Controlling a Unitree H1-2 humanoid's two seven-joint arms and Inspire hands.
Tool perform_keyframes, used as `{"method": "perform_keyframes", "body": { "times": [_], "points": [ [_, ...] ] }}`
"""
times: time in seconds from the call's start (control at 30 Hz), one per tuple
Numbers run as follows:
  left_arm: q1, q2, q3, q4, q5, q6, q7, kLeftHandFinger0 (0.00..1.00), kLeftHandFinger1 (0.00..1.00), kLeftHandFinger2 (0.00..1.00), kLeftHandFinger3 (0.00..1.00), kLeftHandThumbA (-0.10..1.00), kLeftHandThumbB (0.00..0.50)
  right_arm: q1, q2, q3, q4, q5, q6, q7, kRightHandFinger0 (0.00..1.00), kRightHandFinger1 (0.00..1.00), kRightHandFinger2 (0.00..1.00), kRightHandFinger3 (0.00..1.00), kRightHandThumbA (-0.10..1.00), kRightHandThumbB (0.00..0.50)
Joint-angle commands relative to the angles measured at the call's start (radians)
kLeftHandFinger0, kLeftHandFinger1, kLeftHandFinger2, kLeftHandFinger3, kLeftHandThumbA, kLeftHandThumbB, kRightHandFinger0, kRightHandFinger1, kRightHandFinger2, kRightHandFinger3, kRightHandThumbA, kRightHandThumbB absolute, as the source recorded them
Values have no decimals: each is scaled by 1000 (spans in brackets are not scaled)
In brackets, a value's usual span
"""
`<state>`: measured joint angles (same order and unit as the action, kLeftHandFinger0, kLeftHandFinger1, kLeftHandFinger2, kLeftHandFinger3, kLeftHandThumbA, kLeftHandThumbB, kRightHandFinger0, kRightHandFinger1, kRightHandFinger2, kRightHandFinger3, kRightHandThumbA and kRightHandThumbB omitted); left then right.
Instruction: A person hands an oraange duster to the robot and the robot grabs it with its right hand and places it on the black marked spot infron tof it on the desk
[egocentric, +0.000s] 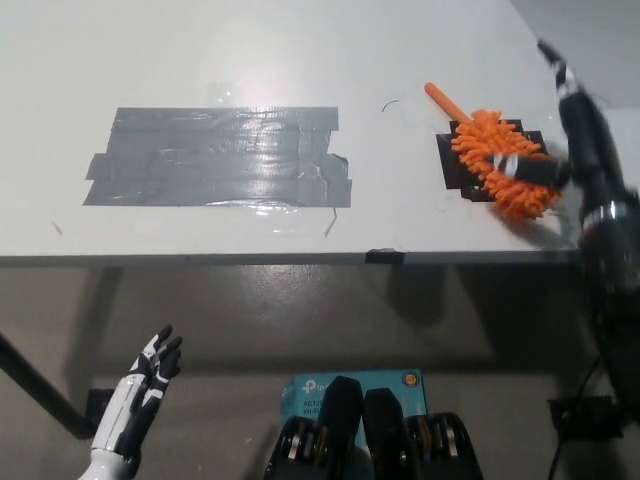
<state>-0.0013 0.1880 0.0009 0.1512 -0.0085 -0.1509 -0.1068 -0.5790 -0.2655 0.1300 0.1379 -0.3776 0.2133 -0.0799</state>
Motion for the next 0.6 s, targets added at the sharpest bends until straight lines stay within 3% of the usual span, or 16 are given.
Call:
{"method": "perform_keyframes", "body": {
  "times": [0.0, 0.13, 0.37, 0.57],
  "points": [
    [-9, -12, -10, -16, -10, -46, -14, 1000, 1000, 1000, 1000, 861, 169, 275, 16, -35, -840, -18, -21, 25, 1000, 1000, 1000, 1000, 1000, 351],
    [-28, -11, -15, 0, -3, -52, -16, 1000, 1000, 1000, 1000, 872, 175, 431, 34, -8, -846, -19, -148, -15, 1000, 1000, 1000, 1000, 1000, 330],
    [-46, -6, -6, 23, -3, -61, -10, 1000, 1000, 1000, 1000, 868, 204, 505, 63, 14, -745, -8, -268, -55, 1000, 1000, 1000, 1000, 1000, 305],
    [-65, -5, -4, 15, -10, -40, -13, 1000, 1000, 1000, 1000, 862, 179, 517, 89, 10, -624, 20, -289, -51, 1000, 1000, 1000, 1000, 1000, 304]
  ]
}}
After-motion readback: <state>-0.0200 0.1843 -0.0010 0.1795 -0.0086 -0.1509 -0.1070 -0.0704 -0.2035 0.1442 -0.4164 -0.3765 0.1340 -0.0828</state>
